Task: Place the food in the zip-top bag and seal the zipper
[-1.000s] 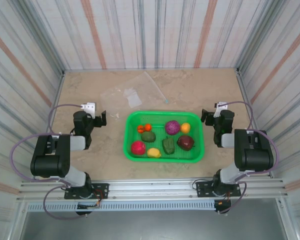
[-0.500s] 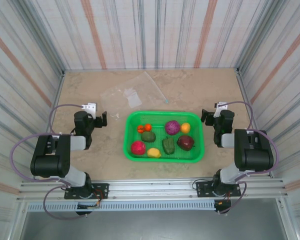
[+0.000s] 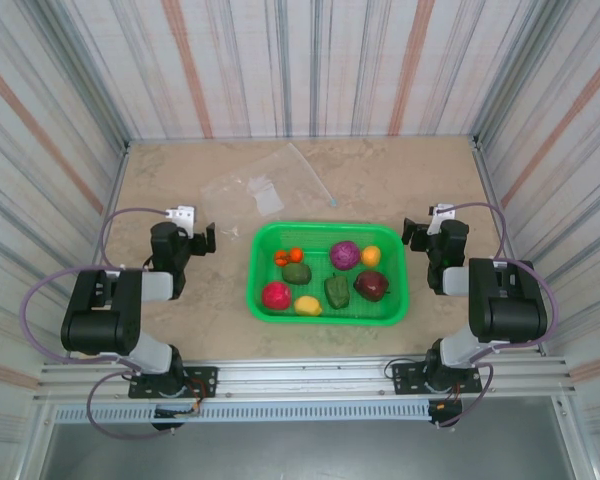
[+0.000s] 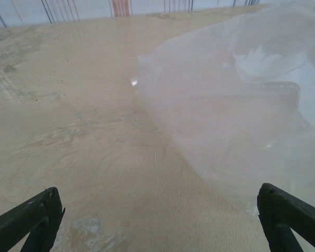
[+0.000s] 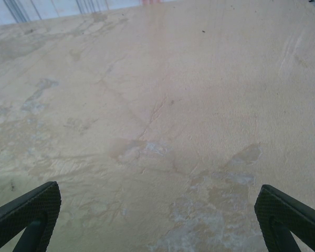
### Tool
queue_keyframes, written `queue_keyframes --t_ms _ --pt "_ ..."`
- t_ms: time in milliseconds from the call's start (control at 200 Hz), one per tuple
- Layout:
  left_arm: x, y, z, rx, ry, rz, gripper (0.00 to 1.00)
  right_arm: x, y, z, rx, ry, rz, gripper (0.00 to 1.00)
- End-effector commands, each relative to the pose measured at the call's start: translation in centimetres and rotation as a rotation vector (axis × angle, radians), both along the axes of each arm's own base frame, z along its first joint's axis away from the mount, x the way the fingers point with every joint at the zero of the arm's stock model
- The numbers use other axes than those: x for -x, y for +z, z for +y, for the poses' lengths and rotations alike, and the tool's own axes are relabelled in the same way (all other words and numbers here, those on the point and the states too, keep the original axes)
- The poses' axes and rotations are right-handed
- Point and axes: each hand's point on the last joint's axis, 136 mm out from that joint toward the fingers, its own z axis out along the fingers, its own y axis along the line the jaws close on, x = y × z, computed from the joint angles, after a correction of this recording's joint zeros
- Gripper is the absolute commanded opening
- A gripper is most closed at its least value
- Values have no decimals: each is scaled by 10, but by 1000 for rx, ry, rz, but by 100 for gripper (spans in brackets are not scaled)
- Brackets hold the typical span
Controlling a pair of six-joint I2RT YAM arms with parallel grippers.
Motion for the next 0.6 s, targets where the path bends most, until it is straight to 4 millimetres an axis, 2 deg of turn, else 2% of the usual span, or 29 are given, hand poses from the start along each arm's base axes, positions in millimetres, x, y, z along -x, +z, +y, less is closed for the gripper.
queue_keyframes --t_ms 0,45,120,220,281,341,401,446,511,596 --pt "-3 22 9 -53 72 -62 99 -5 13 3 1 17 -1 99" --pt "0 35 9 -67 94 -50 99 -4 25 -3 14 -33 56 99" --pt "5 66 10 -88 108 -79 99 -6 65 -15 0 -126 48 99" --pt "7 119 7 -87 116 -188 99 -6 122 -14 -23 -140 -37 99" --pt "7 150 2 -65 116 -214 99 -3 159 -3 -48 -115 -91 99" --pt "13 182 -10 -41 99 -230 99 4 193 21 -59 -56 -135 99" --pt "29 212 -35 -11 54 -241 99 19 224 59 -79 52 -179 99" --pt "51 232 -57 19 3 -226 99 38 246 93 -101 149 -207 99" --pt "89 250 -98 2 -168 -220 99 67 271 131 -150 265 -251 99" --pt "134 267 -122 -30 -224 -219 99 106 294 171 -159 399 -232 99"
